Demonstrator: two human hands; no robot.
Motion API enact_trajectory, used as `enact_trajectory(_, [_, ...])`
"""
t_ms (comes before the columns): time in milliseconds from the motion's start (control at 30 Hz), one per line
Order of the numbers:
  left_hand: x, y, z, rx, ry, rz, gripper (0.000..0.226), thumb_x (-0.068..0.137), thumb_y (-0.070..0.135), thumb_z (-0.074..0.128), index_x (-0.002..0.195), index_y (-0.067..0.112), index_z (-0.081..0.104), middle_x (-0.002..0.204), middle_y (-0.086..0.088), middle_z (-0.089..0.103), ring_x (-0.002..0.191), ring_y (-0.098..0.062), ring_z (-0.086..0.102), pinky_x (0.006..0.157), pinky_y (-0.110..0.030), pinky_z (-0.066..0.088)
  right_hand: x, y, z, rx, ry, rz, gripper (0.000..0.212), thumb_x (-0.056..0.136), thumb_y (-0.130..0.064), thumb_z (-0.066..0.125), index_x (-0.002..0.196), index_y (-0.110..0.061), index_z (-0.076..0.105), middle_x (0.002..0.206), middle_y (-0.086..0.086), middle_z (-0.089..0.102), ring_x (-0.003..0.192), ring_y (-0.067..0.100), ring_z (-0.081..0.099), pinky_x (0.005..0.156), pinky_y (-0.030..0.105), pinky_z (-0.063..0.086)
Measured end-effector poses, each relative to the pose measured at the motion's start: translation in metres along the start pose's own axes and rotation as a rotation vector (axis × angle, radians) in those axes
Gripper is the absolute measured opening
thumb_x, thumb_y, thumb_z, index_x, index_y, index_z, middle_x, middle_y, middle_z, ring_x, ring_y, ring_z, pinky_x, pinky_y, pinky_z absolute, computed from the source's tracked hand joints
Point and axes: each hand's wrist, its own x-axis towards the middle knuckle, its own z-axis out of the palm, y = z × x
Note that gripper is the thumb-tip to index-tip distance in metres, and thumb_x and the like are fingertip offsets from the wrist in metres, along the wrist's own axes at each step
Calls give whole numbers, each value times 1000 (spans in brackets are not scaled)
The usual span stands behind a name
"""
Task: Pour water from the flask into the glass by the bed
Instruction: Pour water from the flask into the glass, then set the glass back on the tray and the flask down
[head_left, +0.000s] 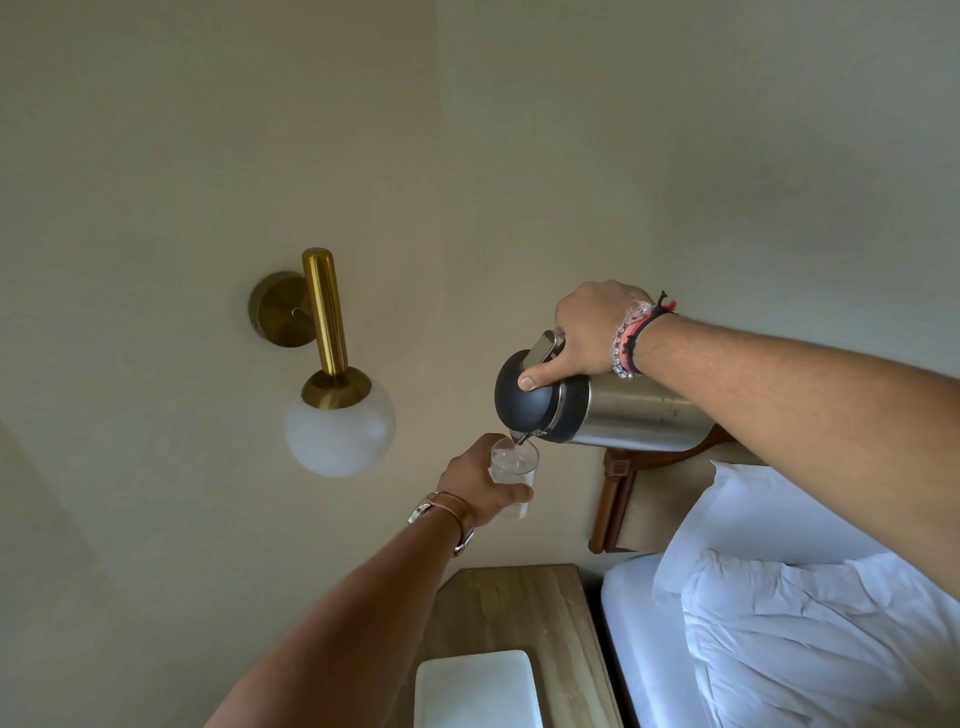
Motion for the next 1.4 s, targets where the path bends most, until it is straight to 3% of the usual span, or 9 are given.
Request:
enact_trajectory(200, [6, -3, 1, -40, 33, 1, 72, 60, 44, 83, 127, 32, 58, 116, 1, 70, 104, -26, 64, 86, -36, 52, -14, 12, 24, 167, 59, 128, 99, 49, -113, 41, 48, -15, 47, 47, -1, 55, 46, 21, 53, 47, 27, 30])
enact_trajectory(367, [15, -10, 4, -88, 61, -11, 70, 58, 43, 82, 124, 32, 60, 114, 3, 71, 103, -24, 65, 85, -34, 51, -33, 19, 62, 409, 124, 308, 95, 51, -113, 43, 50, -19, 51, 46, -4, 58, 48, 20, 60, 48, 27, 42])
enact_trajectory(467, [19, -16, 9, -98, 70, -3, 67, 60, 41, 84, 123, 33, 60, 113, 5, 70, 101, -22, 65, 81, -29, 47, -45, 20, 85, 542, 161, 422, 100, 50, -113, 44, 55, -15, 67, 51, -3, 65, 55, 19, 64, 49, 27, 47])
enact_trajectory(700, [19, -52, 35, -88, 55, -45, 70, 65, 28, 91, 127, 32, 58, 116, 5, 69, 103, -23, 65, 86, -28, 50, -81, 4, 164, 763, 265, 717, 109, 47, -118, 30, 66, -22, 77, 51, -12, 62, 52, 12, 56, 52, 22, 35])
enact_trajectory(833, [10, -97, 64, -52, 30, -111, 68, 65, 31, 91, 123, 40, 57, 110, 13, 70, 97, -15, 67, 86, -26, 52, -106, -13, 233, 842, 221, 902, 103, 46, -118, 29, 57, -24, 68, 46, -14, 54, 47, 9, 47, 49, 19, 31])
enact_trajectory(1000, [-5, -169, 113, -71, -6, -214, 62, 64, 33, 87, 105, 66, 54, 98, 46, 62, 88, 17, 61, 67, 0, 43, -141, -41, 335, 880, 153, 1118, 75, 56, -101, 56, 47, -27, 51, 47, -14, 53, 57, 24, 55, 51, 16, 31])
enact_trajectory(1167, [-25, -259, 172, -100, -72, -335, 62, 63, 29, 81, 110, 62, 57, 97, 38, 67, 89, 10, 65, 64, -3, 45, -184, -84, 439, 925, 118, 1226, 70, 60, -92, 63, 55, -23, 55, 53, -16, 59, 55, 5, 58, 55, 17, 37])
enact_trajectory(1300, [-41, -330, 215, -97, -85, -359, 66, 62, 26, 82, 114, 57, 55, 107, 40, 61, 96, 11, 61, 68, -2, 44, -214, -115, 516, 859, 65, 1282, 77, 61, -90, 59, 58, -13, 57, 52, -8, 56, 59, 29, 60, 59, 30, 39])
enact_trajectory(1400, [-45, -376, 241, -88, -116, -398, 66, 62, 29, 82, 117, 53, 55, 110, 39, 61, 98, 10, 60, 67, -3, 46, -228, -132, 556, 824, 28, 1326, 76, 60, -90, 56, 57, -14, 52, 50, -7, 49, 60, 32, 55, 58, 31, 34])
